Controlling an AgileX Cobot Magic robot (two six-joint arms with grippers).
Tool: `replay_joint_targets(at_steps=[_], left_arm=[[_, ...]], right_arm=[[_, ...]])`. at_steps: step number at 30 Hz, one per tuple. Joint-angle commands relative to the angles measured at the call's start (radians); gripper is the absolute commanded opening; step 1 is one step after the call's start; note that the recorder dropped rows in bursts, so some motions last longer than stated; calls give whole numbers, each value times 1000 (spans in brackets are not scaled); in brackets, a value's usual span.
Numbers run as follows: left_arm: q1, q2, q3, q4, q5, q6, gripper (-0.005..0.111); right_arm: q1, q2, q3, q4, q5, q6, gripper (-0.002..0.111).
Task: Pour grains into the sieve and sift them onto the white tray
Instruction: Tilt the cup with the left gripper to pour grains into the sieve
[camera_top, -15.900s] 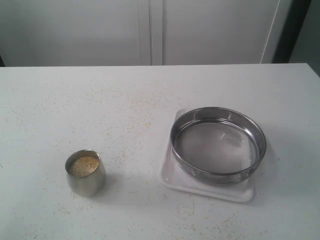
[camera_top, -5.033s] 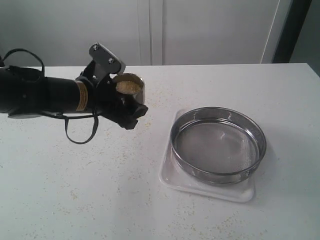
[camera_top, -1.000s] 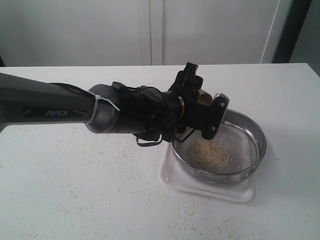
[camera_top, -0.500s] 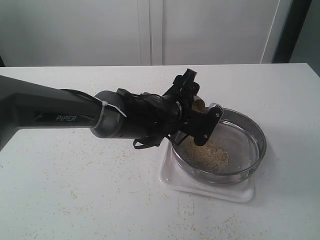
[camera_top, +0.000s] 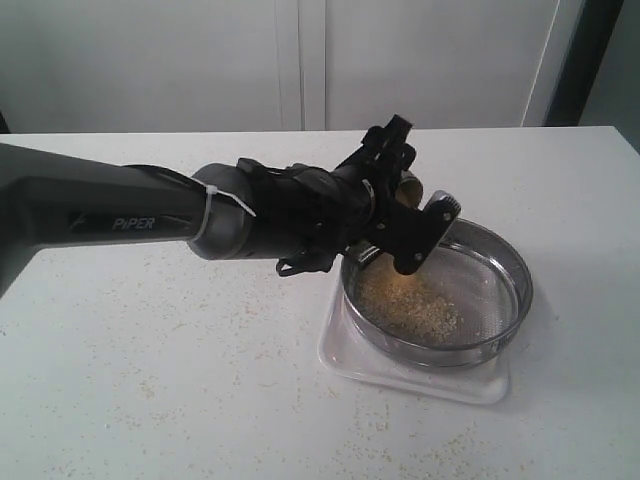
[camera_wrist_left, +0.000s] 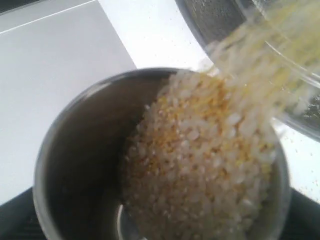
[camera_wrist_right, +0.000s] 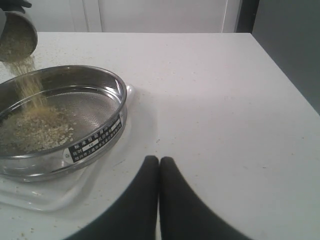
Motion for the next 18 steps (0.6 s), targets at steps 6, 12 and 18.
replay_joint_targets(at_steps=[6,12,18], left_arm=[[-13,32,-11,17,-17,71,0],[-13,42,-11,17,-19,113,0],[-13,42,-11,17,-22,169,0]], right_arm=[[-8,-6,5,-5,-16,4,0],[-8,-6,5,-5,-16,4,0],[-8,-6,5,-5,-16,4,0]])
